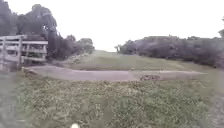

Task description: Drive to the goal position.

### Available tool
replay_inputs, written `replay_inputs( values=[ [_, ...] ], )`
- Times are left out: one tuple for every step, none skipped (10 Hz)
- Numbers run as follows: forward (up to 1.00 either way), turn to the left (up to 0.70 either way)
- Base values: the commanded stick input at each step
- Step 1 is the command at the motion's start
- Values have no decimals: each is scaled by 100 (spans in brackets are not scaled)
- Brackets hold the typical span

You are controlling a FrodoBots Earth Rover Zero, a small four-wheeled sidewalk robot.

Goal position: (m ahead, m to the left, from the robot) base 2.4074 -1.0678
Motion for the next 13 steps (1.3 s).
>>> replay_inputs(
  values=[
    [70, 0],
    [70, 0],
    [70, 0],
    [70, 0],
    [70, 0],
    [70, 0],
    [70, 0],
    [70, 0],
    [70, 0],
    [70, 28],
    [70, 31],
    [70, 35],
    [70, 19]
  ],
)
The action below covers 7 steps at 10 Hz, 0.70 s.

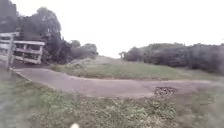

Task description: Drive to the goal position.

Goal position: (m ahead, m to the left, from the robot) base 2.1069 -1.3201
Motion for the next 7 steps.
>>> replay_inputs(
  values=[
    [70, 3],
    [70, 0],
    [70, 0],
    [70, 0],
    [70, 0],
    [70, 0],
    [70, 0]
  ],
)
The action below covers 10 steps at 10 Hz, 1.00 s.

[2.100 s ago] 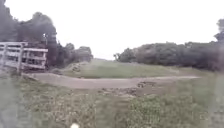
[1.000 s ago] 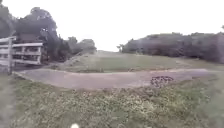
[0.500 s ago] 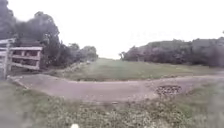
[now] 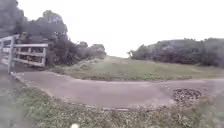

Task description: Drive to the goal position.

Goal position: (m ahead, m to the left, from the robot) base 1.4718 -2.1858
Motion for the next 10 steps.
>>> replay_inputs(
  values=[
    [70, 0],
    [70, 0],
    [70, 0],
    [70, -28],
    [70, -33],
    [70, -35],
    [70, -35],
    [70, -35],
    [70, -35],
    [70, -35]
  ],
)
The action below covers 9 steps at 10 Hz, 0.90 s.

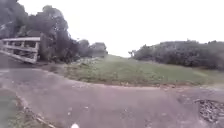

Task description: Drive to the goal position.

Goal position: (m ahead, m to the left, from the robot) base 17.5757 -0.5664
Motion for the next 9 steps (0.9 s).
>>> replay_inputs(
  values=[
    [70, -35],
    [70, -35],
    [70, -35],
    [70, -35],
    [70, -35],
    [70, -35],
    [70, -35],
    [70, -35],
    [70, -35]
  ],
)
